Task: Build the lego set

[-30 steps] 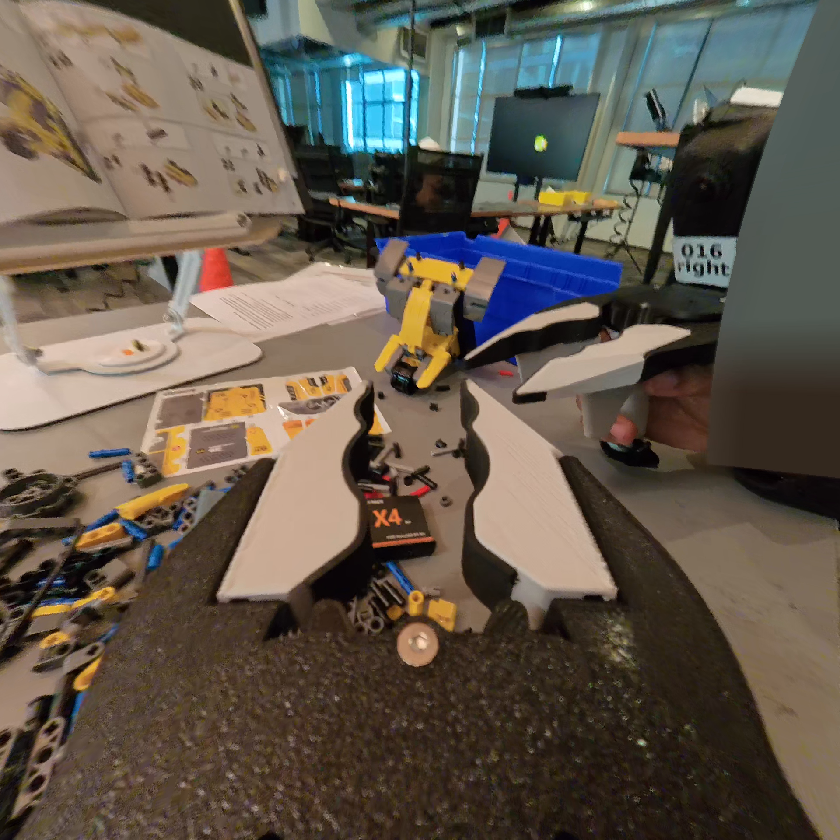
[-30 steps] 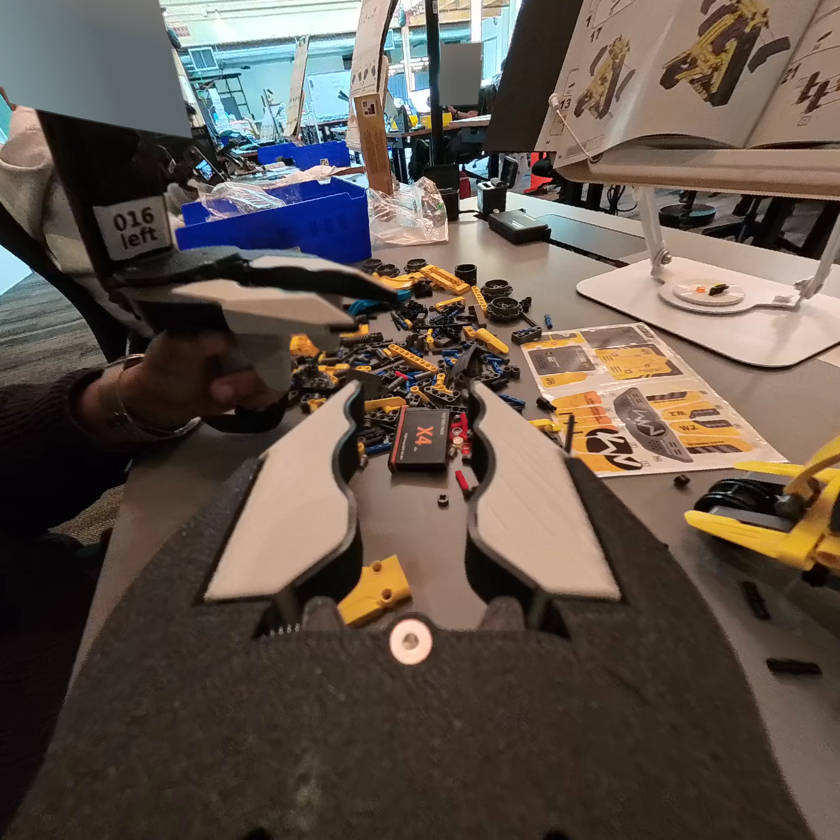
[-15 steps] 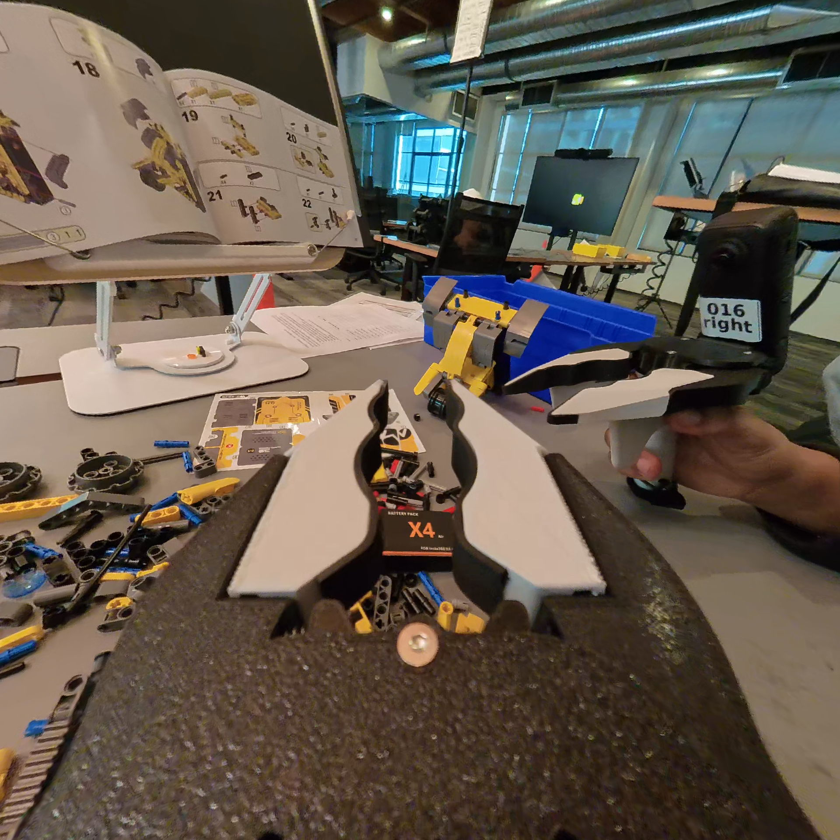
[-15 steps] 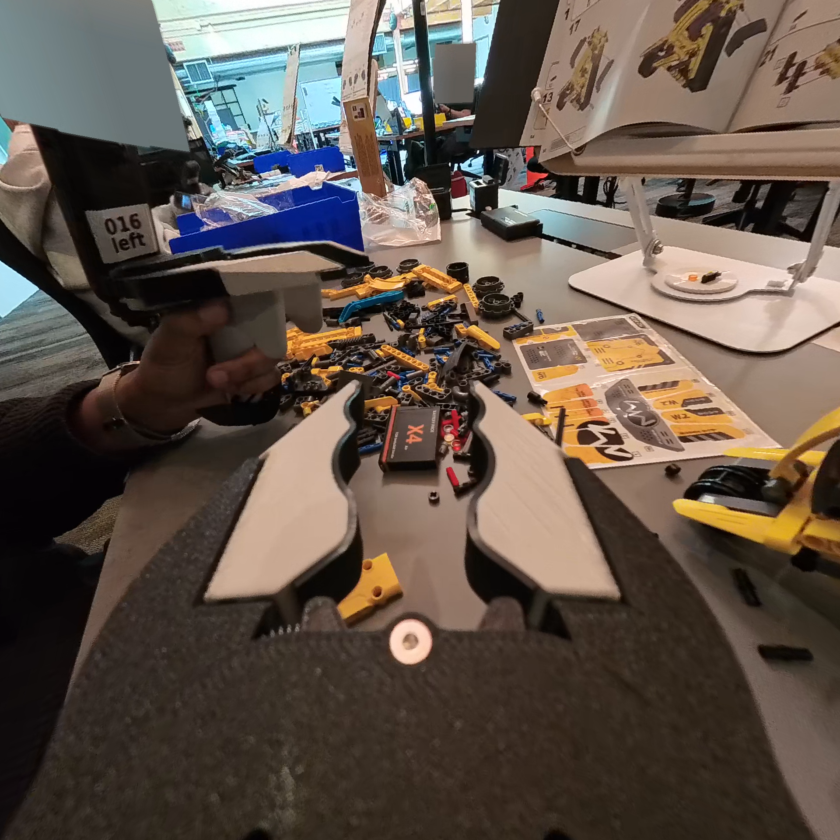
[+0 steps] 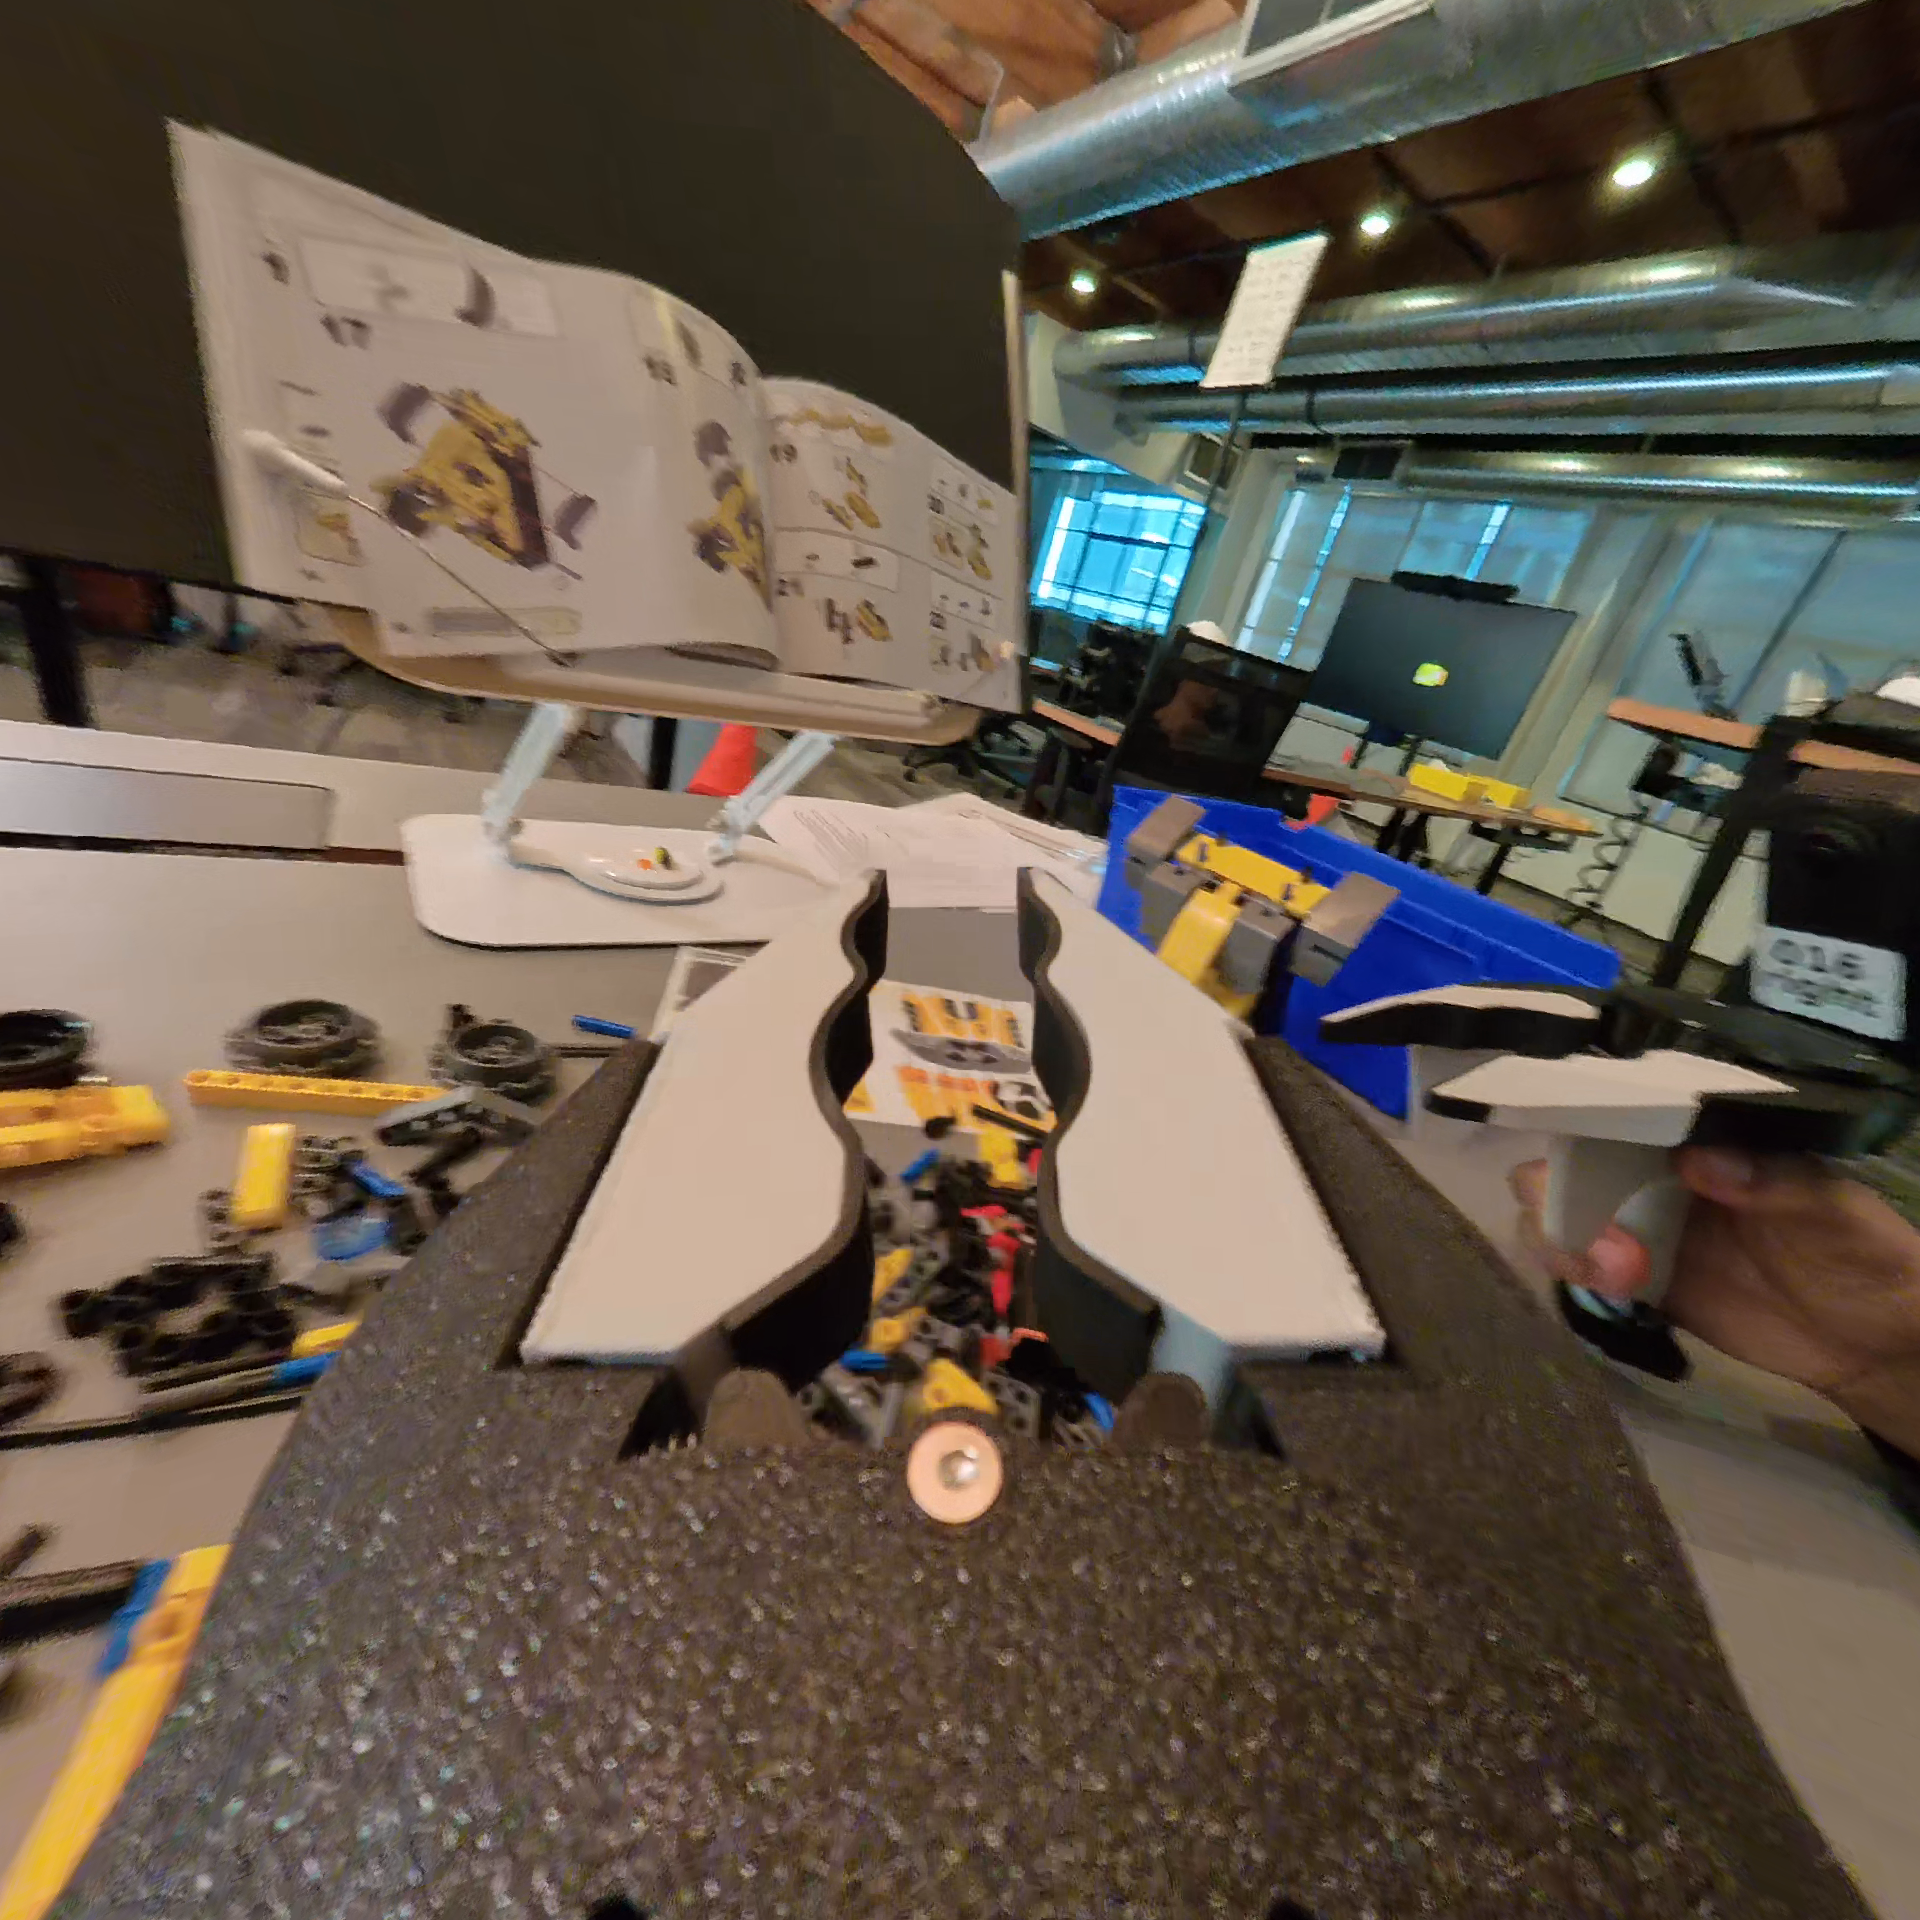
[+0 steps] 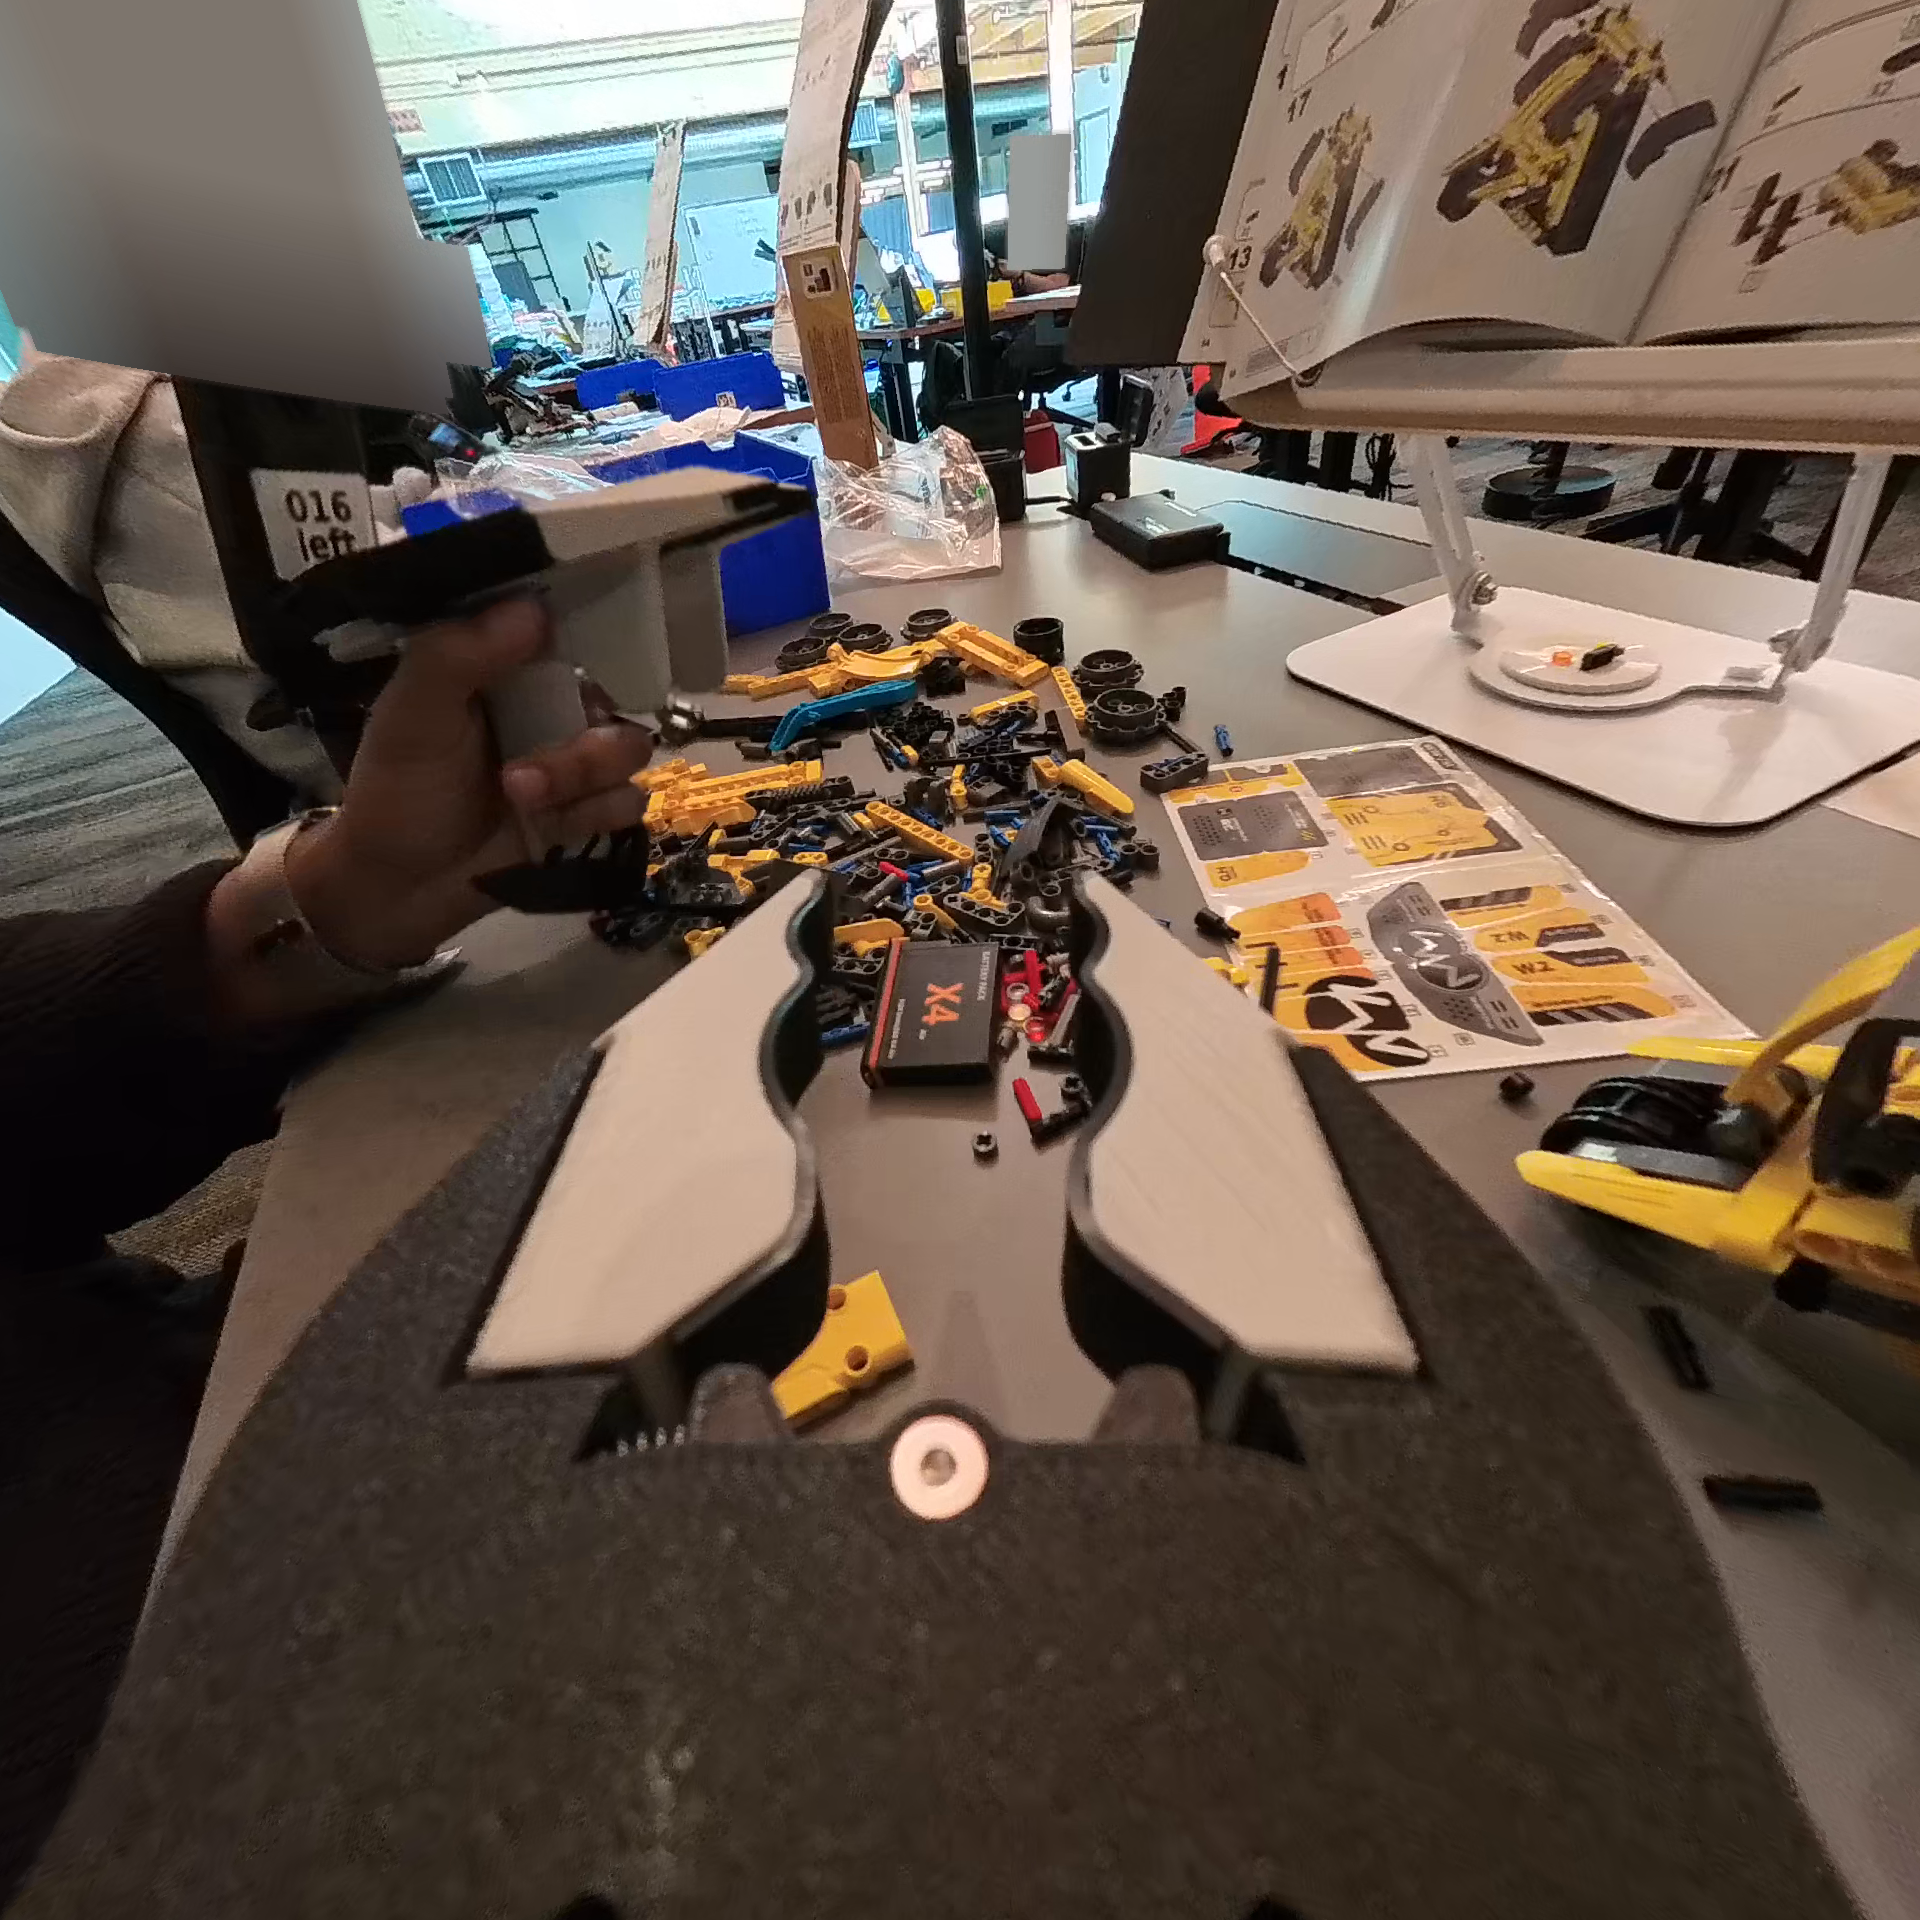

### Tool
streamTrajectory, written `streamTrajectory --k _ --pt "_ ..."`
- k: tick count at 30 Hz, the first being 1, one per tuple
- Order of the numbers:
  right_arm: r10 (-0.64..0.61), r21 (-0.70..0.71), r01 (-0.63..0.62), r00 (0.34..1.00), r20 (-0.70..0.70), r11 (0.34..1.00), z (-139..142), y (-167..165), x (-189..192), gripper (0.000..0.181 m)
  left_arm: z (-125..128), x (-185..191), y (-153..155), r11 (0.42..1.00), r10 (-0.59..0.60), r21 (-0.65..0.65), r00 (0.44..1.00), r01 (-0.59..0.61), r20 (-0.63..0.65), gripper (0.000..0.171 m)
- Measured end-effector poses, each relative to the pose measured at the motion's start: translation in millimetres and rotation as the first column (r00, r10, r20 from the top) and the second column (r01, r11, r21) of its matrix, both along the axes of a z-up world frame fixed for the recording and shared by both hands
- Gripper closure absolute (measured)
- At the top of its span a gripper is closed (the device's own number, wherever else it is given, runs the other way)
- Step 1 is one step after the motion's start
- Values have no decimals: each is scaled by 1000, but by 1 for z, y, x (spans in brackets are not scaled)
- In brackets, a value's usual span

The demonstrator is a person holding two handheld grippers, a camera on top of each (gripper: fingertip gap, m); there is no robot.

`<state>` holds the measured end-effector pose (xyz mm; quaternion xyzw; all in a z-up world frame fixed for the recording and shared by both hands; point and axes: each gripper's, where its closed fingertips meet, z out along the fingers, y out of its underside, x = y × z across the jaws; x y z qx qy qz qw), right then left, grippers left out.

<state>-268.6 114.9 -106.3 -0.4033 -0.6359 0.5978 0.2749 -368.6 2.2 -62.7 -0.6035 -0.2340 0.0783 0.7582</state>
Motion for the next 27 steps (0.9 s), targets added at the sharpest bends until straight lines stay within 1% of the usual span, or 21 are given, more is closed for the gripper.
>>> streamTrajectory --k 2,3,5,7,9,11,12,13,15,17,18,20,22,24,27 --pt "2 0 -2 1000 -4 1000 1 0 1 137 2 -18 -13 998 54 -24 998 -54 12 148" --pt "4 0 -4 1000 -6 1000 2 -1 2 137 0 -26 -17 997 62 -55 998 -61 31 148" --pt "5 6 -5 1000 -9 1000 2 -2 2 137 -9 -37 -23 988 54 -150 996 -43 66 148" --pt "3 16 -3 1000 -10 1000 1 -3 2 137 -21 -49 -32 965 65 -258 995 -44 74 148" --pt "3 20 -2 1000 -5 1000 -1 -3 2 137 -28 -64 -49 940 132 -322 991 -116 30 148" --pt "3 17 -3 1000 2 1000 -2 -2 1 137 -31 -79 -67 917 199 -351 980 -189 -8 148" --pt "2 17 -2 1000 4 1000 -3 -1 0 137 -33 -85 -76 910 217 -362 976 -204 -6 148" --pt "0 17 0 1000 6 1000 -3 -1 0 137 -35 -88 -83 906 222 -373 975 -201 15 148" --pt "-4 19 4 1000 8 1000 -4 1 -1 137 -49 -90 -92 889 194 -439 975 -129 105 148" --pt "-8 20 8 1000 15 1000 -6 3 -2 137 -63 -89 -101 860 178 -506 968 -67 174 148" --pt "-8 19 8 1000 20 1000 -8 4 -3 137 -70 -88 -104 842 173 -538 966 -43 192 148" --pt "-6 16 6 999 31 1000 -10 5 -3 137 -79 -87 -110 804 185 -594 963 -32 198 148" --pt "-4 19 3 999 40 1000 -12 4 -3 136 -79 -90 -114 786 214 -614 962 -65 172 147" --pt "-5 27 4 999 43 1000 -14 4 -4 136 -73 -91 -114 794 224 -601 963 -92 148 148" --pt "-4 30 2 999 46 1000 -15 4 -4 136 -68 -90 -114 802 223 -589 964 -97 145 148"
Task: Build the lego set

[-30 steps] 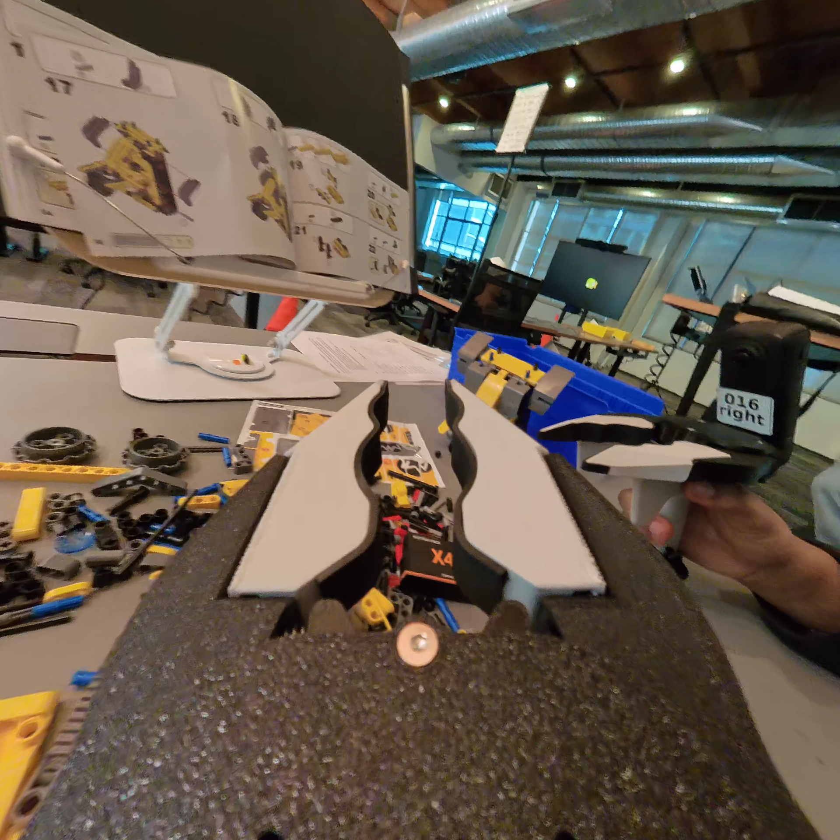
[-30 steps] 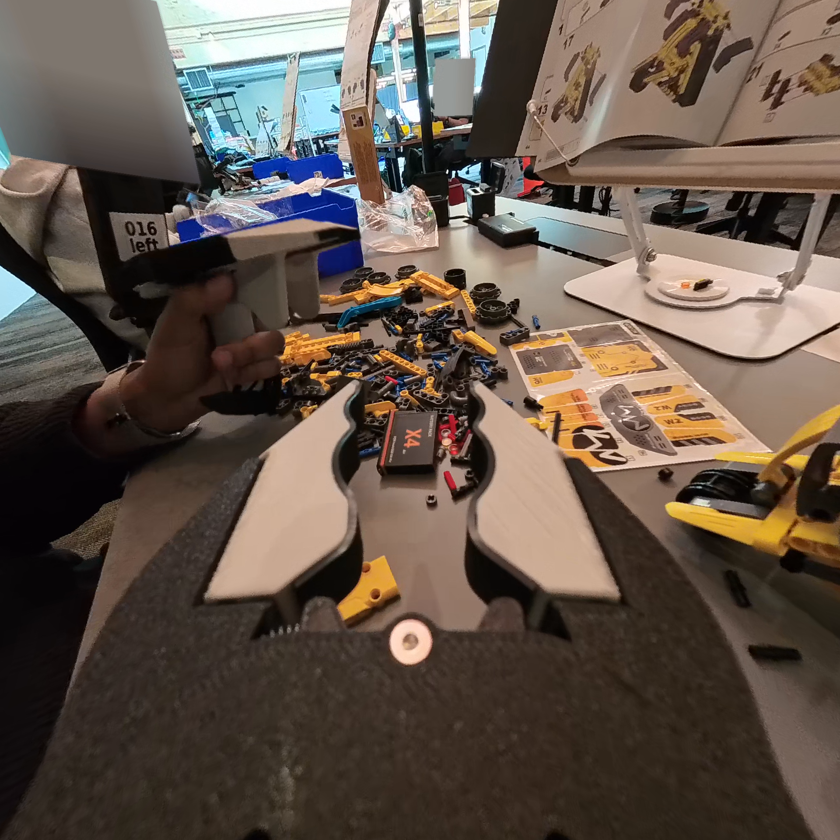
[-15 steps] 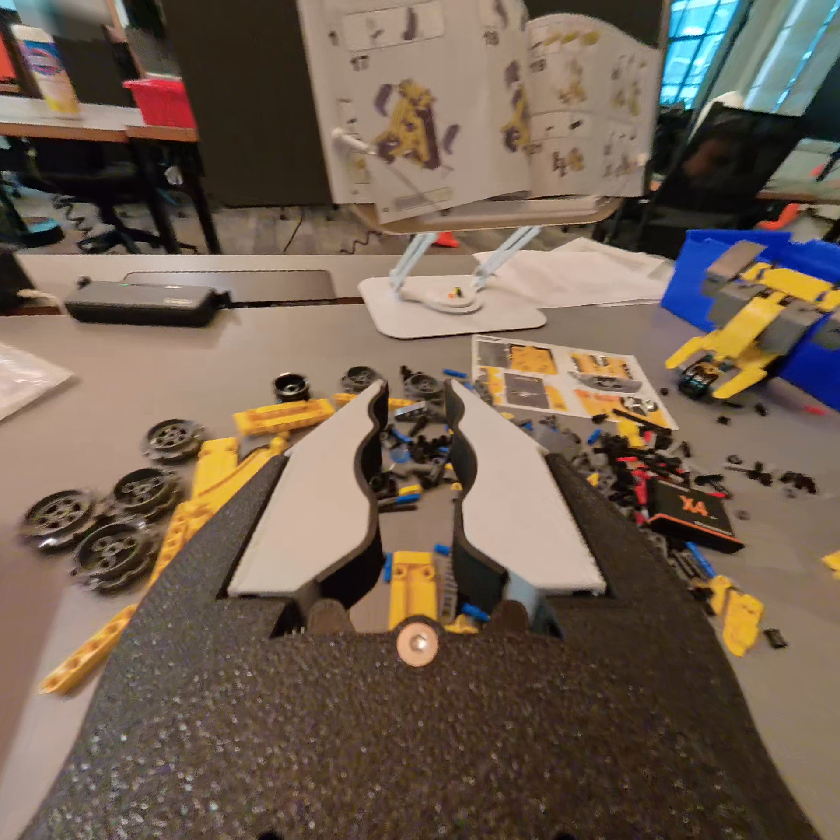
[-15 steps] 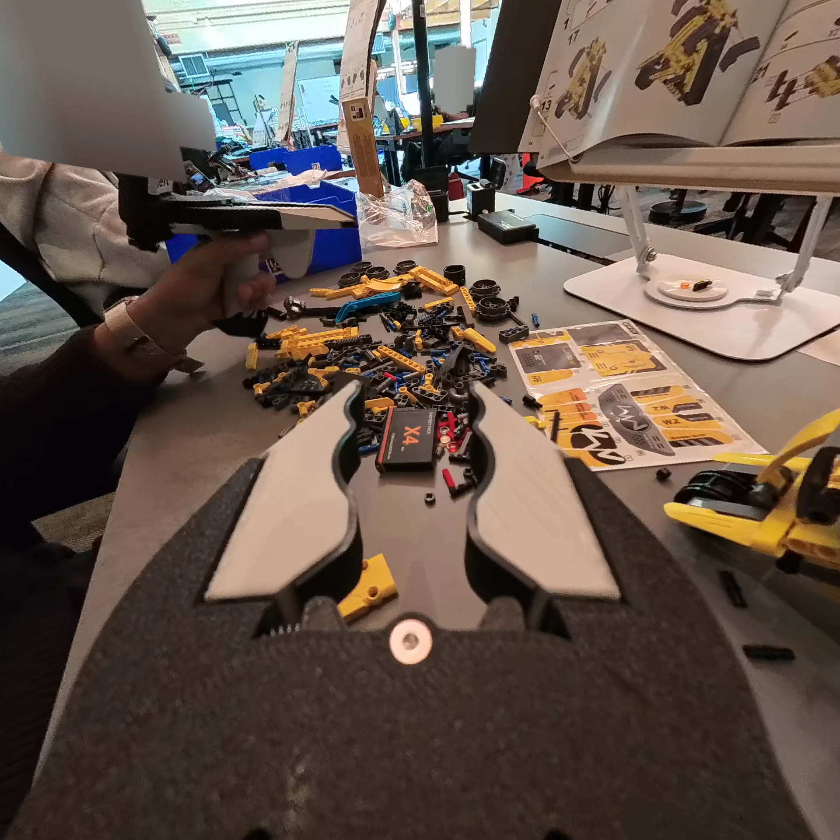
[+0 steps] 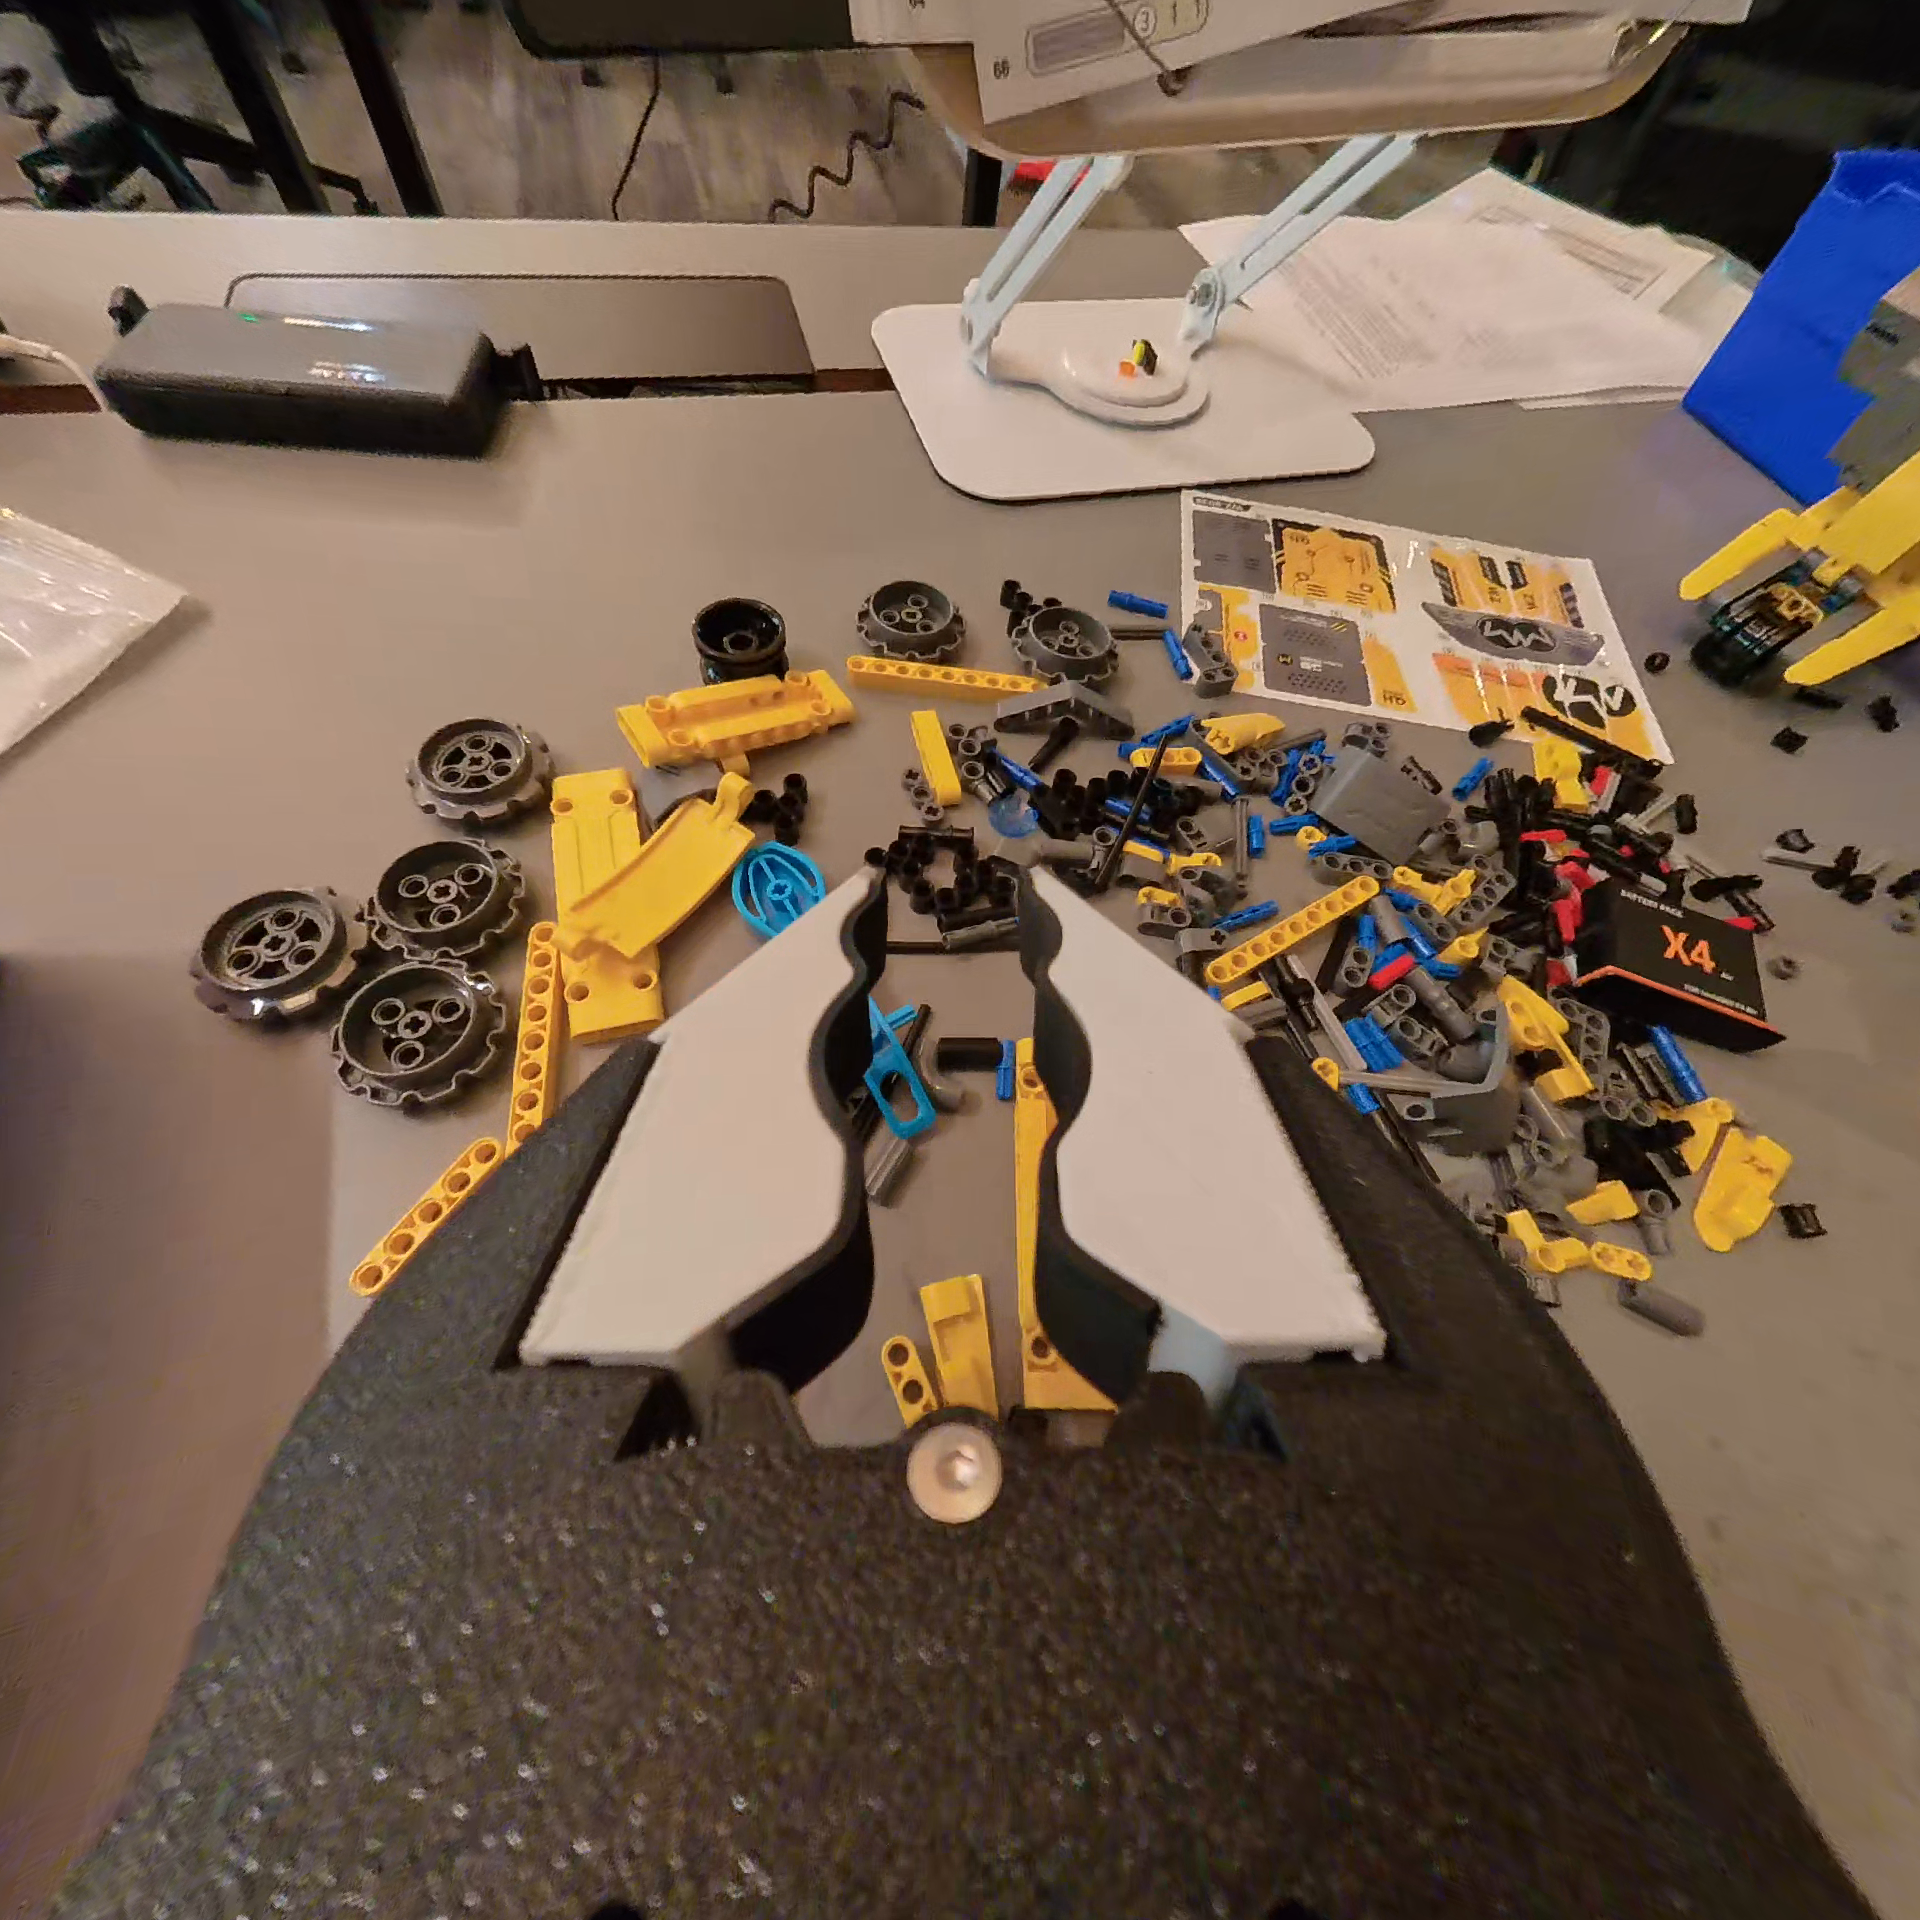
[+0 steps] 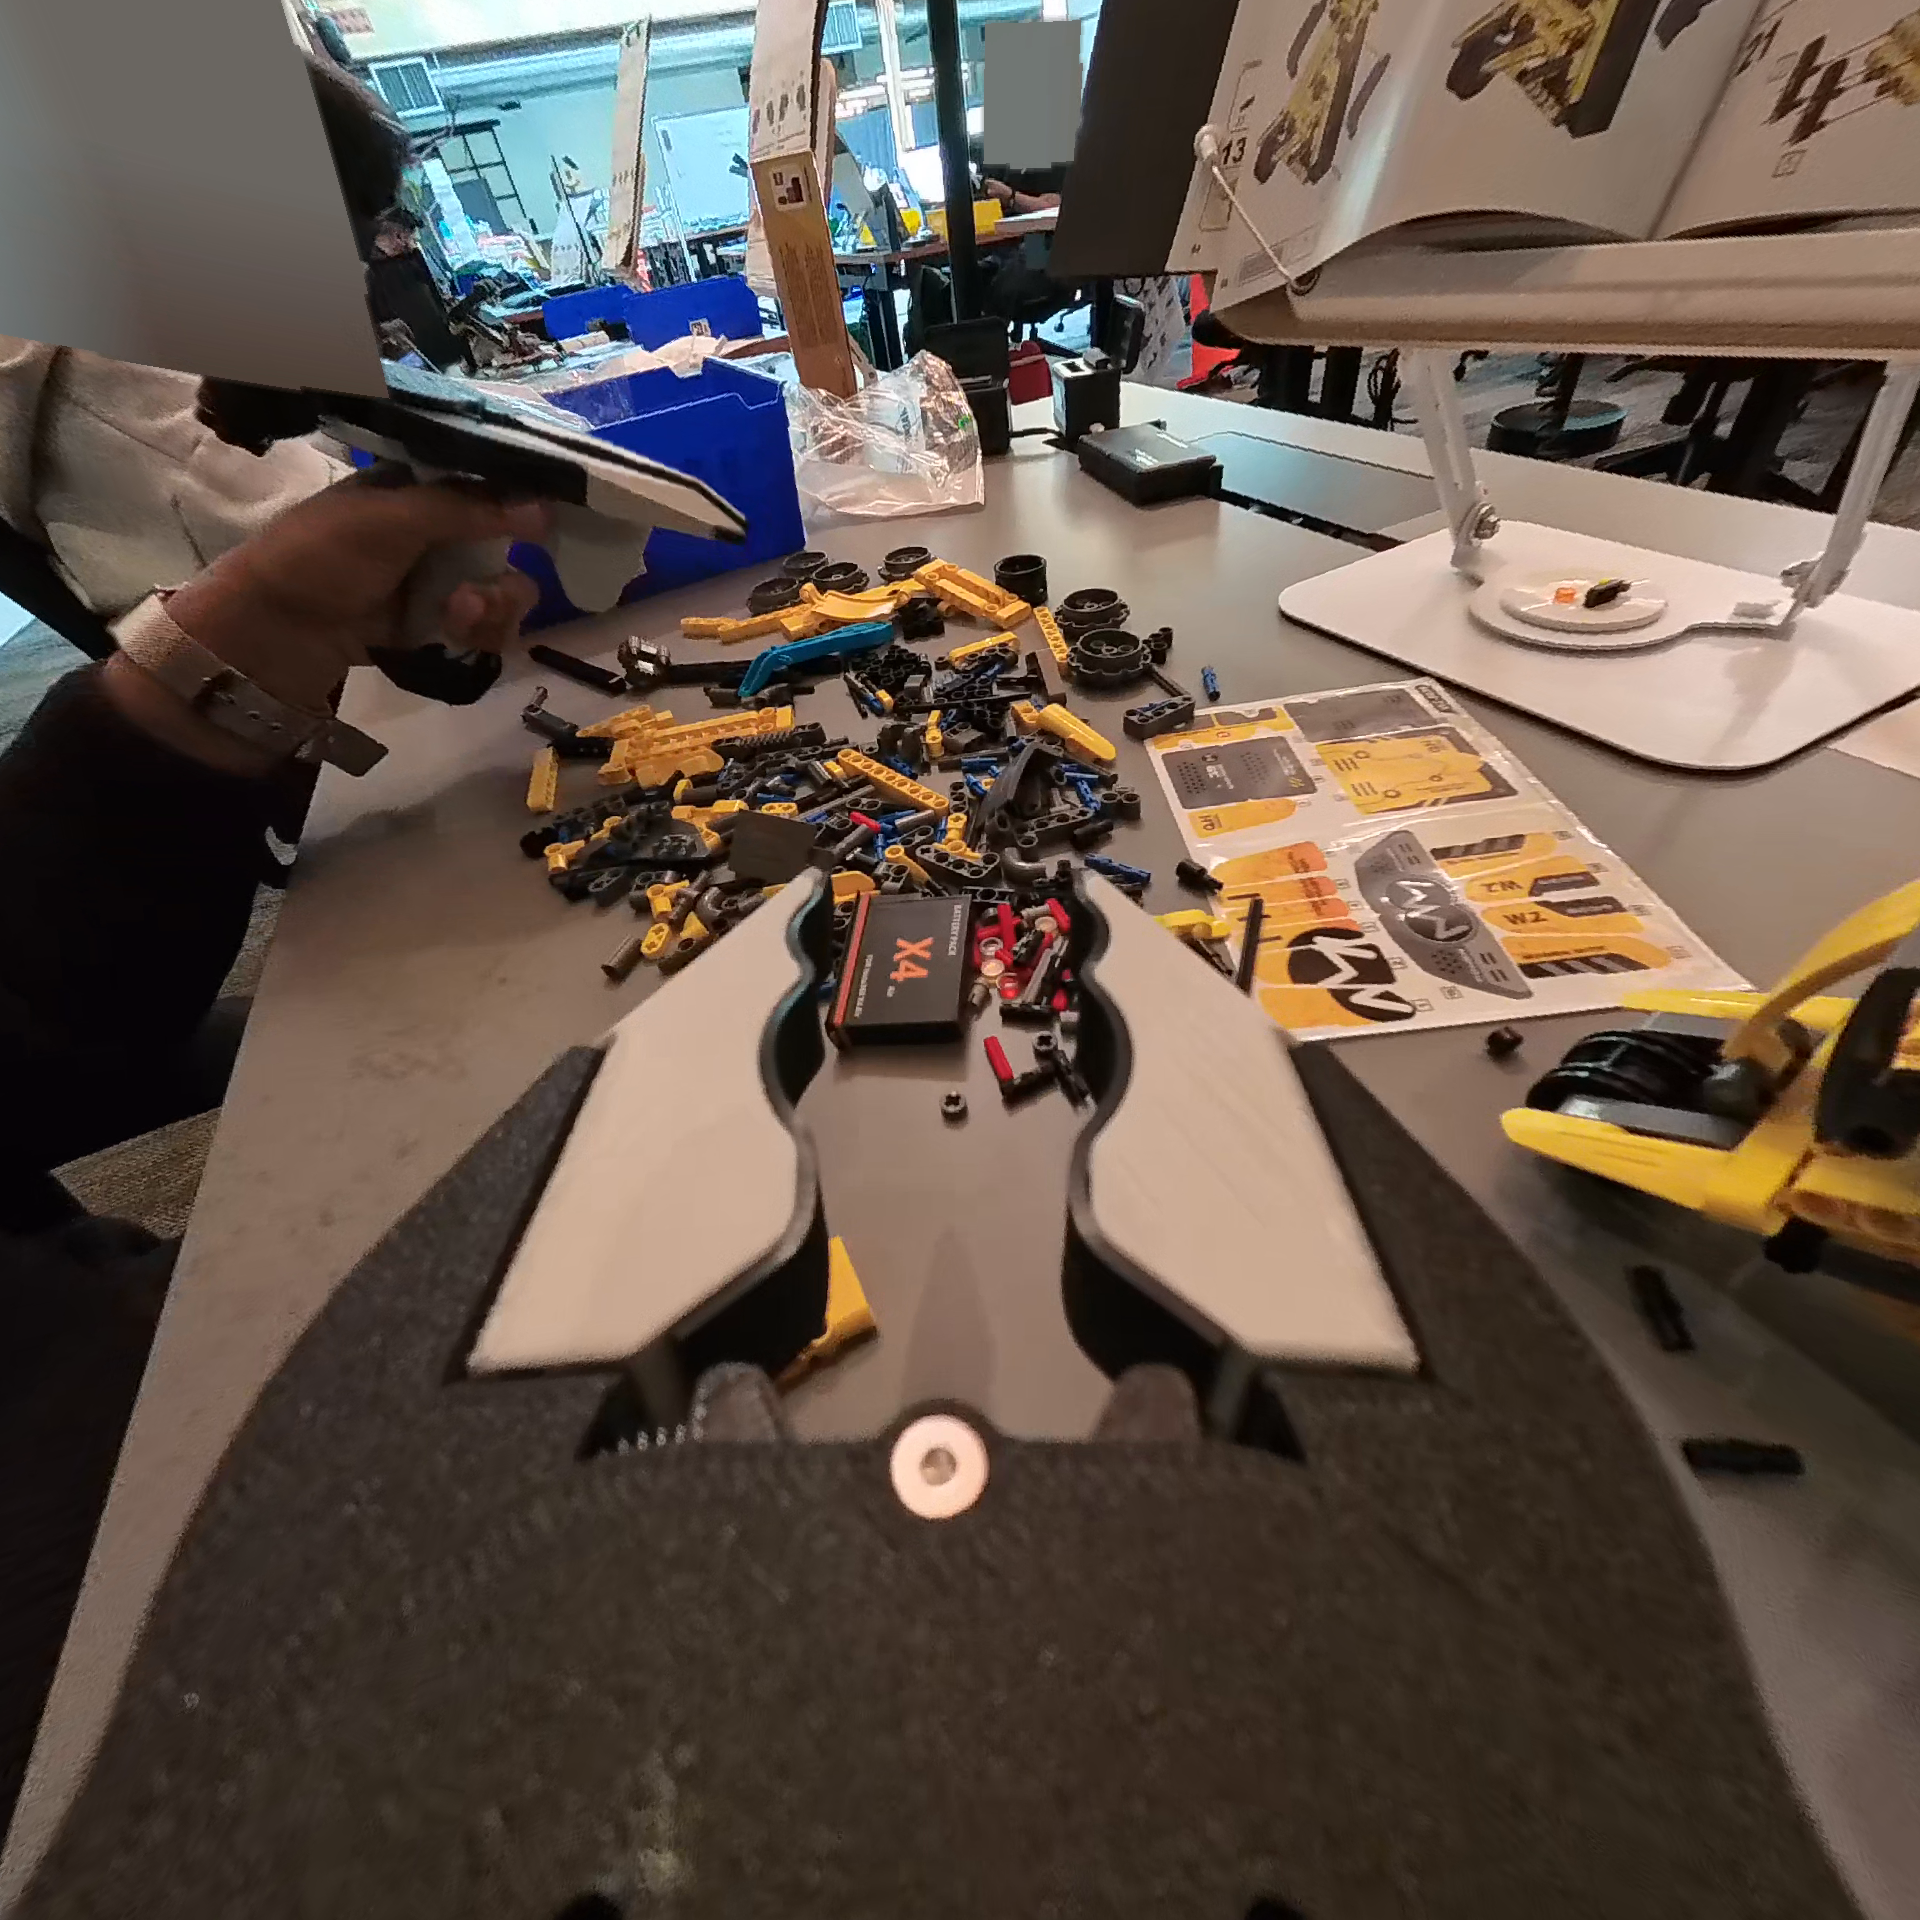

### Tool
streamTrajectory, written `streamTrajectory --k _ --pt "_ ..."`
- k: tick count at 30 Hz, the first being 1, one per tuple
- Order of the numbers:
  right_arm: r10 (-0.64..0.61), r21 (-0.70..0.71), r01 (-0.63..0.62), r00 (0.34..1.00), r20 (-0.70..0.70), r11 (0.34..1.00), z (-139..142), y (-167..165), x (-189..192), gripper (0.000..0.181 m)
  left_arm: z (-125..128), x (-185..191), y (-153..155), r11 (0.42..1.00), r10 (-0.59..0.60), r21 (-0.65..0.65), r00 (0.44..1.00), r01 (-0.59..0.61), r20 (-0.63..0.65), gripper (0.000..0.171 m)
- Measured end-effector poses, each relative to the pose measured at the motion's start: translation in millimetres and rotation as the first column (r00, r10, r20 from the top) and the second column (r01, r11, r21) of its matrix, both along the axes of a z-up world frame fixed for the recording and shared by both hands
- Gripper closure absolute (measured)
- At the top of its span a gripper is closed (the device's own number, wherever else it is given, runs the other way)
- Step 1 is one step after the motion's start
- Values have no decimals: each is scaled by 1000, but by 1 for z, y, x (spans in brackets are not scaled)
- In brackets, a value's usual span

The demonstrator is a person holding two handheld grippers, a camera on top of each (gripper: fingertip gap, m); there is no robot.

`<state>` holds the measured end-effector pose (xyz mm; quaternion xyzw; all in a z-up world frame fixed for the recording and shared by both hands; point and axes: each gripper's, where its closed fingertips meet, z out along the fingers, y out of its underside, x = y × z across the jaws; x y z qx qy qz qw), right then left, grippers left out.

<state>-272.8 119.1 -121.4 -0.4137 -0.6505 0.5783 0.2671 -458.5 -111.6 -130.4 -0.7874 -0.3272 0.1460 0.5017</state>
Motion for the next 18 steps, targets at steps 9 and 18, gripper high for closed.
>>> streamTrajectory --k 9,18 --pt "17 -25 -16 1000 2 1000 1 -6 2 137 -7 32 -24 997 16 -81 998 -11 62 147" --pt "40 -46 -40 999 -5 998 6 -14 6 137 -60 60 -81 977 180 -143 974 -160 138 148"
